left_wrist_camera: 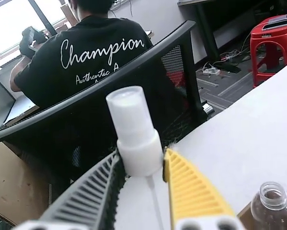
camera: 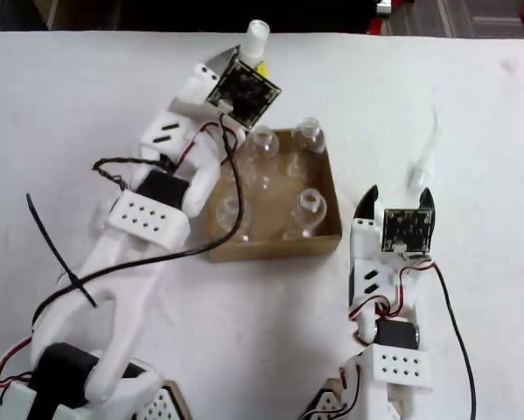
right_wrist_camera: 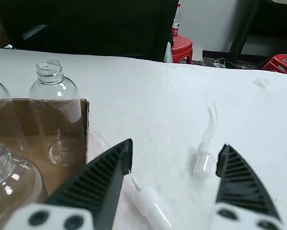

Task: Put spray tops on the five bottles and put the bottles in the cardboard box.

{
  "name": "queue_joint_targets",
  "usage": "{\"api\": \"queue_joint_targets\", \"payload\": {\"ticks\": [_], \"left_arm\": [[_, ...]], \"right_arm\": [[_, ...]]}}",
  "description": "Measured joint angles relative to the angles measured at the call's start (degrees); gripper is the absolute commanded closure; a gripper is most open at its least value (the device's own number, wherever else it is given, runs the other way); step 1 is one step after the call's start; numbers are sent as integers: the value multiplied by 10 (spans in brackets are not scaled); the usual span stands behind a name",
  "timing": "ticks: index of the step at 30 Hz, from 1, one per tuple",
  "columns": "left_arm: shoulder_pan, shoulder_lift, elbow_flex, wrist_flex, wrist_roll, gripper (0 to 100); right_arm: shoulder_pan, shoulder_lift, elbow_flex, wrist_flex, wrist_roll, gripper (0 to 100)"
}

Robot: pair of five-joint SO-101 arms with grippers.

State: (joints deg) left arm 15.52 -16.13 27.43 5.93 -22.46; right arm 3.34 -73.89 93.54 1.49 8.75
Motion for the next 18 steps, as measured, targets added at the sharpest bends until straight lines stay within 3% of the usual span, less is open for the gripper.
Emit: {"api": "queue_joint_targets", "payload": {"ticks": [10,18], "left_arm": [[-12,0,24,-2,0,976],[-13,0,98,-75,0,976]], "right_arm": [[0,0,0,0,0,738],[0,0,0,0,0,738]]}}
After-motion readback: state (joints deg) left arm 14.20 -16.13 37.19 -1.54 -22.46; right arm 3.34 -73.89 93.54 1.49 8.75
